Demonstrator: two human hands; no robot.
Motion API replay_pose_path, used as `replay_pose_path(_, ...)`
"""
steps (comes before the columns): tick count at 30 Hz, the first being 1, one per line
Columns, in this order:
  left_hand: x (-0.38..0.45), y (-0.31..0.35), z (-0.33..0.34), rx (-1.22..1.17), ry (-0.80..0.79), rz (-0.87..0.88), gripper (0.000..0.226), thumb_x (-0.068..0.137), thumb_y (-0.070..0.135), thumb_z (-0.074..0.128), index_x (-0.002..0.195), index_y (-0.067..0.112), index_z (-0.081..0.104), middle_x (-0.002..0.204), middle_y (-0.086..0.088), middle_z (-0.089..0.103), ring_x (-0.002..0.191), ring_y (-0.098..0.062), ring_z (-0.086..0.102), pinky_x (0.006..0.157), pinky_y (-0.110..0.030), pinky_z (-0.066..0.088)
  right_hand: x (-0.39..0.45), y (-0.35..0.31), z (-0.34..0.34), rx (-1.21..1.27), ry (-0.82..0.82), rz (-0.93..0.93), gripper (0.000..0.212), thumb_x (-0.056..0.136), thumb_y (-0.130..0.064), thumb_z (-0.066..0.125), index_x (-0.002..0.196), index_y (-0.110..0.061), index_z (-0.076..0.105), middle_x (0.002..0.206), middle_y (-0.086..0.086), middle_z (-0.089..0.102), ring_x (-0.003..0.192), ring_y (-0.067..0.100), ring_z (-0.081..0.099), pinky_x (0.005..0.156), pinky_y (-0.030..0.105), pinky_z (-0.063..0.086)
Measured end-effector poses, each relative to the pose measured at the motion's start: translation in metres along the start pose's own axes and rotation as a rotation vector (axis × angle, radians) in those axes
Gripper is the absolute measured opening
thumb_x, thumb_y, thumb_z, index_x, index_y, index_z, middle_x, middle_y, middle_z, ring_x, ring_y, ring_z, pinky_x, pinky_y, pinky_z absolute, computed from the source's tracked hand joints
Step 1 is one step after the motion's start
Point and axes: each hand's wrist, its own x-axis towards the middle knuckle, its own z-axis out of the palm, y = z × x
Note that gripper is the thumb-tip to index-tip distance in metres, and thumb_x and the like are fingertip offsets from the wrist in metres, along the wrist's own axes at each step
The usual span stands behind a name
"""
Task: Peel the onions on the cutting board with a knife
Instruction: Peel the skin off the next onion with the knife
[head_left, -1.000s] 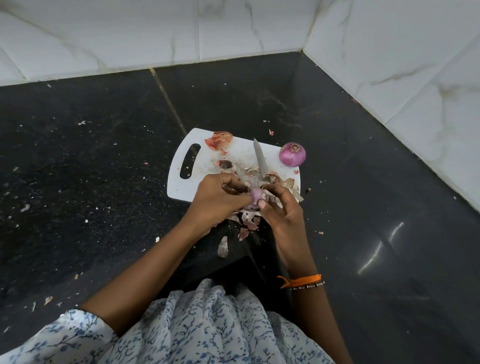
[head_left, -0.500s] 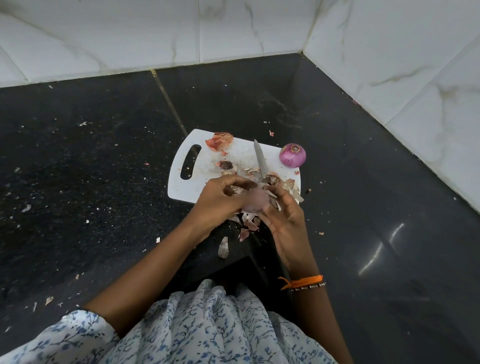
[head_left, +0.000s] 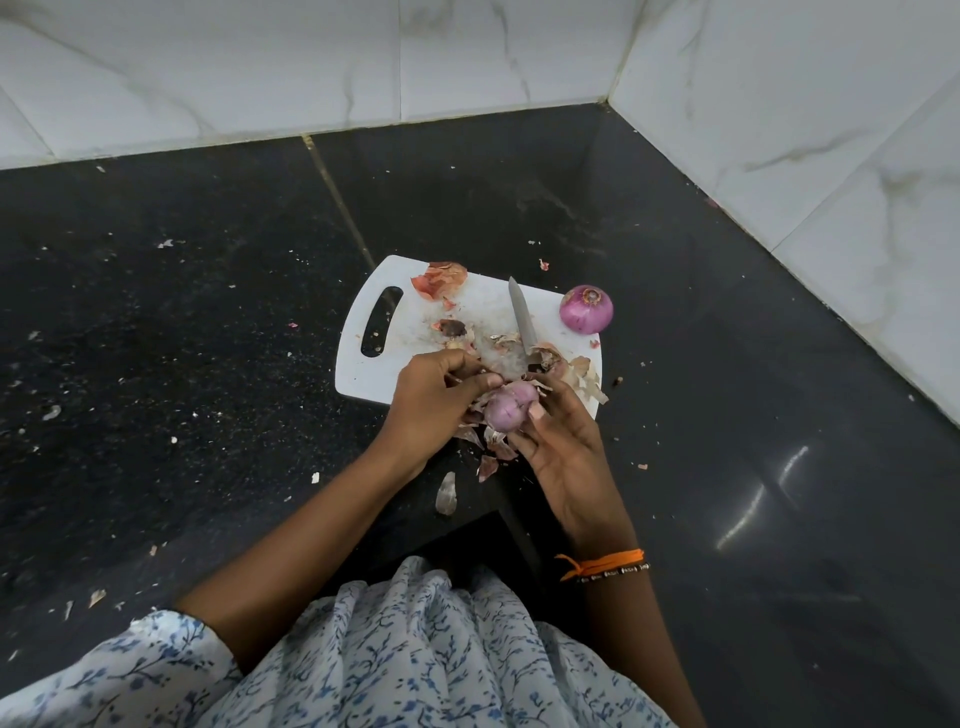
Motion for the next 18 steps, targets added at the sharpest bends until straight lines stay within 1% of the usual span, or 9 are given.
replay_pose_path(4, -0.0004, -0.0012, 0.0015, 0.001, -0.014, 0.010, 0.009, 0.086, 0.008, 0.065, 0.090, 0.001, 0.070, 0.090, -0.015, 0.068, 0.081, -0.020, 0.066, 0.060, -0.028, 0.057, 0.0005, 0.0005, -0.0002, 0.003, -0.002, -0.006, 0.030, 0.080, -0.008, 0.060, 0.110, -0.012, 0.059, 0.107, 0.006, 0.068, 0.099, 0.021, 0.066, 0.081, 0.029, 0.056)
replay_pose_path(6, 0.0001, -0.0008, 0.0009, -0.003, -0.012, -0.001, 0.011, 0.087, 0.008, 0.063, 0.092, 0.000, 0.069, 0.091, -0.017, 0.068, 0.075, -0.018, 0.066, 0.057, -0.027, 0.057, -0.0002, 0.0001, -0.0010, 0.043, -0.004, 0.009, 0.030, 0.082, -0.009, 0.057, 0.112, -0.009, 0.058, 0.108, 0.010, 0.065, 0.098, 0.026, 0.065, 0.085, 0.034, 0.056)
replay_pose_path(8, -0.0002, 0.0004, -0.0006, -0.020, 0.005, -0.028, 0.012, 0.090, 0.009, 0.061, 0.094, 0.001, 0.069, 0.091, -0.018, 0.069, 0.065, -0.014, 0.066, 0.057, -0.030, 0.058, -0.0012, -0.0005, -0.0027, 0.083, -0.008, 0.019, 0.029, 0.084, -0.010, 0.055, 0.113, -0.008, 0.057, 0.107, 0.011, 0.064, 0.098, 0.028, 0.064, 0.093, 0.043, 0.052)
replay_pose_path(10, -0.0013, 0.0019, -0.0016, -0.070, 0.008, -0.030, 0.013, 0.092, 0.013, 0.058, 0.091, 0.009, 0.071, 0.090, -0.014, 0.071, 0.065, -0.015, 0.066, 0.059, -0.030, 0.058, -0.0013, -0.0005, -0.0041, 0.086, -0.009, 0.010, 0.028, 0.083, -0.009, 0.056, 0.111, -0.011, 0.059, 0.107, 0.010, 0.064, 0.100, 0.026, 0.063, 0.097, 0.046, 0.049)
replay_pose_path(11, -0.0023, 0.0030, -0.0015, -0.087, -0.010, -0.026, 0.012, 0.091, 0.016, 0.060, 0.088, 0.016, 0.072, 0.088, -0.009, 0.072, 0.070, -0.016, 0.068, 0.060, -0.030, 0.058, -0.0013, -0.0004, -0.0042, 0.081, -0.014, 0.000, 0.028, 0.083, -0.008, 0.057, 0.110, -0.012, 0.060, 0.108, 0.010, 0.064, 0.100, 0.025, 0.064, 0.097, 0.044, 0.050)
replay_pose_path(13, -0.0049, 0.0059, -0.0005, -0.035, -0.093, -0.013, 0.003, 0.082, 0.028, 0.070, 0.083, 0.026, 0.073, 0.084, 0.004, 0.072, 0.078, -0.012, 0.068, 0.060, -0.025, 0.056, -0.0012, -0.0002, -0.0035, 0.054, -0.039, -0.030, 0.030, 0.082, -0.007, 0.062, 0.111, -0.014, 0.061, 0.111, 0.010, 0.063, 0.102, 0.022, 0.064, 0.091, 0.037, 0.054)
replay_pose_path(14, -0.0055, 0.0063, 0.0007, 0.021, -0.136, -0.006, 0.010, 0.076, 0.033, 0.076, 0.084, 0.028, 0.073, 0.083, 0.008, 0.072, 0.079, -0.008, 0.068, 0.062, -0.023, 0.056, -0.0012, 0.0000, -0.0035, 0.022, -0.049, -0.045, 0.033, 0.080, -0.008, 0.064, 0.112, -0.013, 0.060, 0.111, 0.010, 0.064, 0.103, 0.022, 0.064, 0.089, 0.035, 0.054)
replay_pose_path(16, -0.0064, 0.0065, 0.0030, 0.076, -0.160, -0.025, 0.024, 0.067, 0.033, 0.082, 0.086, 0.026, 0.071, 0.082, 0.009, 0.072, 0.078, -0.006, 0.068, 0.067, -0.024, 0.057, -0.0014, 0.0003, -0.0046, -0.051, -0.051, -0.059, 0.037, 0.079, -0.007, 0.066, 0.115, -0.009, 0.057, 0.109, 0.010, 0.066, 0.102, 0.023, 0.064, 0.088, 0.033, 0.054)
replay_pose_path(18, -0.0062, 0.0073, 0.0030, 0.015, -0.147, -0.082, 0.028, 0.066, 0.023, 0.084, 0.088, 0.016, 0.070, 0.082, 0.001, 0.072, 0.074, -0.011, 0.068, 0.065, -0.027, 0.058, -0.0016, 0.0007, -0.0068, -0.098, -0.043, -0.053, 0.039, 0.080, -0.003, 0.065, 0.118, -0.006, 0.056, 0.109, 0.011, 0.067, 0.100, 0.025, 0.064, 0.086, 0.033, 0.054)
